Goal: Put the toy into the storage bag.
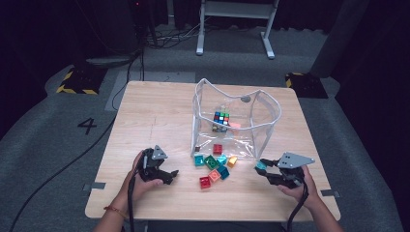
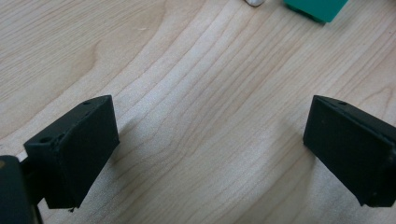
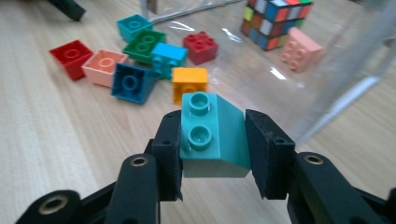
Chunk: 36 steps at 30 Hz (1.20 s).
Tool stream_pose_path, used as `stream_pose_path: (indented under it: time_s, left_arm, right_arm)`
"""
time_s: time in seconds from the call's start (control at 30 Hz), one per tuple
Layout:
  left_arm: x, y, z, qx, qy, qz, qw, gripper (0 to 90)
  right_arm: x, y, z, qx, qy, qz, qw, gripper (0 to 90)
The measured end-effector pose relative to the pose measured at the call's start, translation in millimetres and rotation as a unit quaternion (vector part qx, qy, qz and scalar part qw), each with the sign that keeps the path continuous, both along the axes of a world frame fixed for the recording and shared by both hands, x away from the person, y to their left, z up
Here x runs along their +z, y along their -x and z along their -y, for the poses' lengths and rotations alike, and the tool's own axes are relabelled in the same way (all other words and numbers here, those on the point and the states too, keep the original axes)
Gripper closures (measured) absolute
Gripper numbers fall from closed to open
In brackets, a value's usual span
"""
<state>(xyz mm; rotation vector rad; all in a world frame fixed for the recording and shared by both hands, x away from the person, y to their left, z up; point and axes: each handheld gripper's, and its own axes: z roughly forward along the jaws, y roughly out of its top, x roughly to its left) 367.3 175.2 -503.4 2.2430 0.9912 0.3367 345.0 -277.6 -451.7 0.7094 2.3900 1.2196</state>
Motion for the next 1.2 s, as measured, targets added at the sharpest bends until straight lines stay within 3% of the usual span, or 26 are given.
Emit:
stream_pose_path:
  time_s: [0.2, 0.43, 0.53, 0.9, 1.2]
  left_arm:
    - [0.0, 0.1, 0.1, 0.0, 0.001, -0.001, 1.0, 3.4]
    - [-0.1, 0.1, 0.1, 0.0, 0.001, -0.001, 1.0, 3.4]
    - [0.0, 0.1, 0.1, 0.0, 0.001, -0.002, 1.0, 3.4]
    - [-0.2, -1.2, -0.1, -0.003, 0.0, 0.006, 1.0, 3.3]
    - [-0.1, -1.6, -0.1, -0.006, -0.001, 0.006, 1.0, 3.2]
  right_arm:
    - [15.0, -9.2, 21.9, -0.038, -0.008, 0.011, 0.9992, 59.4]
    - [36.1, -26.2, 46.3, -0.081, -0.027, 0.03, 0.9959, 59.4]
    - [44.3, -38.0, 51.6, -0.096, -0.016, 0.038, 0.9946, 59.4]
    - [81.0, -81.6, 66.7, -0.145, -0.027, 0.064, 0.987, 59.4]
    - [117.1, -103.8, 64.3, -0.153, -0.025, 0.075, 0.985, 59.4]
